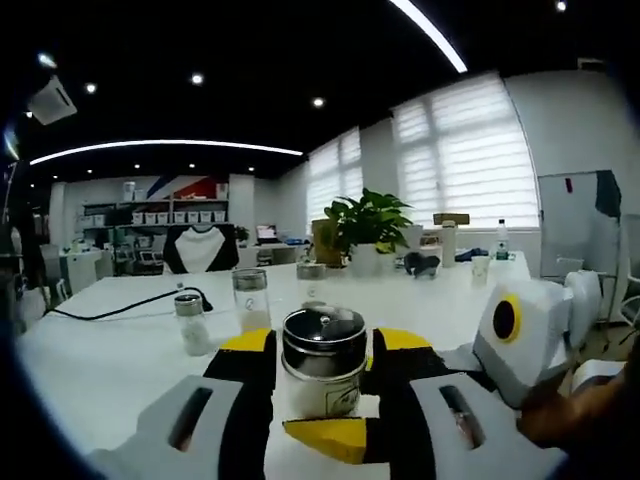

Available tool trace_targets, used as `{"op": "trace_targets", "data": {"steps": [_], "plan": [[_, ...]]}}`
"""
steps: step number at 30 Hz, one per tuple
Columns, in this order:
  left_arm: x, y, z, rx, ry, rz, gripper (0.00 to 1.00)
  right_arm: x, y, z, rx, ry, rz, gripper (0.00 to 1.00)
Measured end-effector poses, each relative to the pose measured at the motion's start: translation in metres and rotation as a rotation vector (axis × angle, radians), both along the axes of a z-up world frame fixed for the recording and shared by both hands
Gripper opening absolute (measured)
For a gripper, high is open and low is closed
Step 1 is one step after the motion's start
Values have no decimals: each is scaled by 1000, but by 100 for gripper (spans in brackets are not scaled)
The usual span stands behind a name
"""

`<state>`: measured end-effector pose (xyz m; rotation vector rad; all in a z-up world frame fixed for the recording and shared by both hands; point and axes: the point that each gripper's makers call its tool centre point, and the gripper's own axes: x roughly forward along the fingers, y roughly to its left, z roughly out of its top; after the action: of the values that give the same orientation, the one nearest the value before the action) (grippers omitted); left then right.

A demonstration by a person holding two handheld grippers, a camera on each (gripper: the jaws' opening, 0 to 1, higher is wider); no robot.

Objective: Rotate the seasoning bottle until the label or dispensing opening points toward the visible target arrow and the bottle remains upright within the marked orientation range

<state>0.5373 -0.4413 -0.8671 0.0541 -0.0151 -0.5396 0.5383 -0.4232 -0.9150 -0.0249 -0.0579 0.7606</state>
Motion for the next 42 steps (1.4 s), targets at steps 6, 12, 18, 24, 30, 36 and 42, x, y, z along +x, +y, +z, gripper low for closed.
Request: {"op": "trace_targets", "data": {"steps": [6, 12, 18, 24, 30, 36, 42], "plan": [[-2, 4, -2, 19, -29, 79, 38, -2, 4, 3, 11, -11, -19, 30], [-2, 7, -1, 27, -42, 92, 36, -4, 7, 3, 26, -2, -9, 30], [-1, 6, -5, 41, -13, 43, 36, -4, 5, -1, 36, 28, 9, 31], [-2, 2, -7, 32, 11, -28, 35, -6, 3, -1, 47, 62, 68, 31], [-5, -2, -6, 9, 26, -93, 35, -7, 1, -4, 55, 86, 112, 33], [-4, -5, -5, -19, 37, -109, 36, -10, 0, -1, 46, 43, 95, 31], [-5, -5, 0, -31, 6, -57, 36, -9, -2, 4, 74, 17, 41, 31]]}}
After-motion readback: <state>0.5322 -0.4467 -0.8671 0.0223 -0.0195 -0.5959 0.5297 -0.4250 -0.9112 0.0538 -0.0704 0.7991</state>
